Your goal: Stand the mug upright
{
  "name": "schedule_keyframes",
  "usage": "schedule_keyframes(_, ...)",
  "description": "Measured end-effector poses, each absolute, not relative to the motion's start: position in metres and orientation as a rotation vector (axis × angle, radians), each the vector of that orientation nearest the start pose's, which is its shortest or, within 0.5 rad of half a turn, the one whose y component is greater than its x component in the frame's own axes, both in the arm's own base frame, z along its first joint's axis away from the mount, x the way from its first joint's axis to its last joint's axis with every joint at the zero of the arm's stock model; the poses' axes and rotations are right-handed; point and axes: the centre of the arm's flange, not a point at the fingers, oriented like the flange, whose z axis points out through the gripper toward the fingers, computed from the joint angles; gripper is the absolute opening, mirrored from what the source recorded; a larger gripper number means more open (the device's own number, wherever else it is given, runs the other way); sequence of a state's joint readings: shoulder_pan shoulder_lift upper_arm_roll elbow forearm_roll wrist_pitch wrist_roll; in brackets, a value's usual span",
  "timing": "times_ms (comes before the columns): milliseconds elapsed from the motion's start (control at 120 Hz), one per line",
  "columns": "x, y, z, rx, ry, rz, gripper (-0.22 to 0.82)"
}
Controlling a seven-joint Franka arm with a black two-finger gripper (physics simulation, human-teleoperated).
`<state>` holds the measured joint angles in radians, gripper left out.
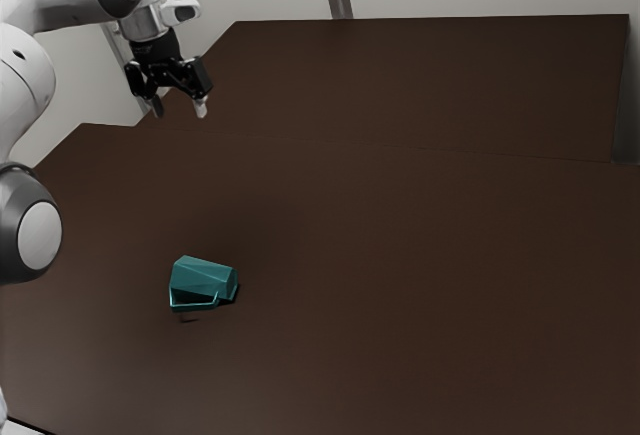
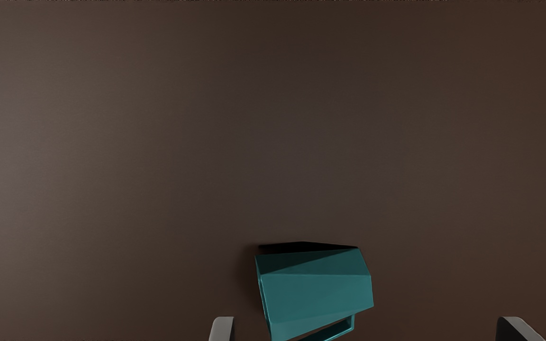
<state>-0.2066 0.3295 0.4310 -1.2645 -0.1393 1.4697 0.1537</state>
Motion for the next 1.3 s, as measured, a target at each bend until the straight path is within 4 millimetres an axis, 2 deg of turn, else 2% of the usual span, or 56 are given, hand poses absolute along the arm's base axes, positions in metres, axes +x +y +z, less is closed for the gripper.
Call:
schedule_keyframes(200, 0.628, 0.085, 0.577, -3.150, -0.093, 0.155, 0.60)
schedule_keyframes(258, 0.621, 0.091, 0.576, -3.157, -0.108, 0.171, 0.60)
schedule_keyframes(317, 0.601, 0.103, 0.567, -3.192, -0.140, 0.218, 0.60)
schedule_keyframes(433, 0.552, 0.099, 0.550, -3.271, -0.125, 0.271, 0.60)
schedule_keyframes(525, 0.513, 0.101, 0.530, -3.340, -0.140, 0.287, 0.60)
schedule_keyframes(592, 0.490, 0.105, 0.514, -3.381, -0.168, 0.286, 0.60)
schedule_keyframes(650, 0.479, 0.109, 0.499, -3.409, -0.197, 0.287, 0.60)
schedule_keyframes(1075, 0.450, 0.159, 0.409, -3.494, -0.326, 0.212, 0.60)
schedule_keyframes(1300, 0.463, 0.168, 0.374, -3.530, -0.311, 0.101, 0.60)
